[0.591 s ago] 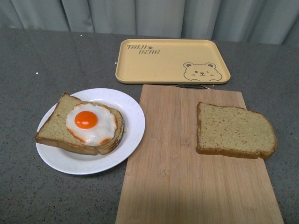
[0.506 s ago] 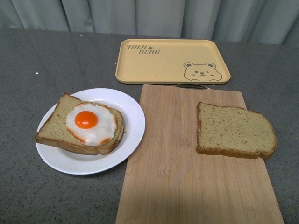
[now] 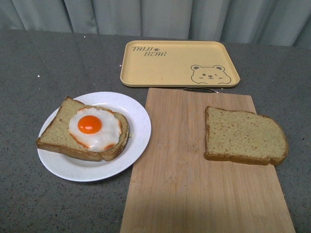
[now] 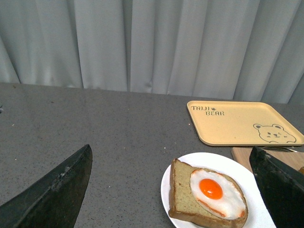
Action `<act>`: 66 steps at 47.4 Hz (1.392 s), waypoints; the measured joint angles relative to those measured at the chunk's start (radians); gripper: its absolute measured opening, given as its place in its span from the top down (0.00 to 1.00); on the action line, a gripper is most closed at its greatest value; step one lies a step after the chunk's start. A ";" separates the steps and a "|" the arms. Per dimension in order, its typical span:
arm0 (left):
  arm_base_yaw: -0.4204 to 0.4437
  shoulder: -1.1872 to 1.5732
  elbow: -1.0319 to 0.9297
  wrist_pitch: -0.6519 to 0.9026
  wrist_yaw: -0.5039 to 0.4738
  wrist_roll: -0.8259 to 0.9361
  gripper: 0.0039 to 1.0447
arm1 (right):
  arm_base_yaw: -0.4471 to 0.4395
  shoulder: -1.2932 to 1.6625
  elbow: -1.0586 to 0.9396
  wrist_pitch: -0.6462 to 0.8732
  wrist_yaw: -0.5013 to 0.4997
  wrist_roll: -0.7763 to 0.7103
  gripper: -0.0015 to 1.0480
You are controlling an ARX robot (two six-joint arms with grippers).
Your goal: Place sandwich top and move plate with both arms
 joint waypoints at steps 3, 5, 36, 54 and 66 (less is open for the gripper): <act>0.000 0.000 0.000 0.000 0.000 0.000 0.06 | 0.000 0.000 0.000 0.000 0.000 0.000 0.09; 0.000 0.000 0.000 0.000 0.000 0.000 0.06 | 0.000 0.000 0.000 0.000 0.000 0.000 0.09; 0.000 0.000 0.000 0.000 0.000 0.000 0.06 | 0.000 0.000 0.000 0.000 0.000 0.000 0.09; 0.000 0.000 0.000 -0.001 0.000 0.000 0.06 | -0.049 0.488 0.047 0.290 0.270 -0.308 0.09; 0.000 0.000 0.000 -0.001 0.000 0.000 0.06 | -0.102 1.126 0.235 0.407 -0.022 -0.151 0.09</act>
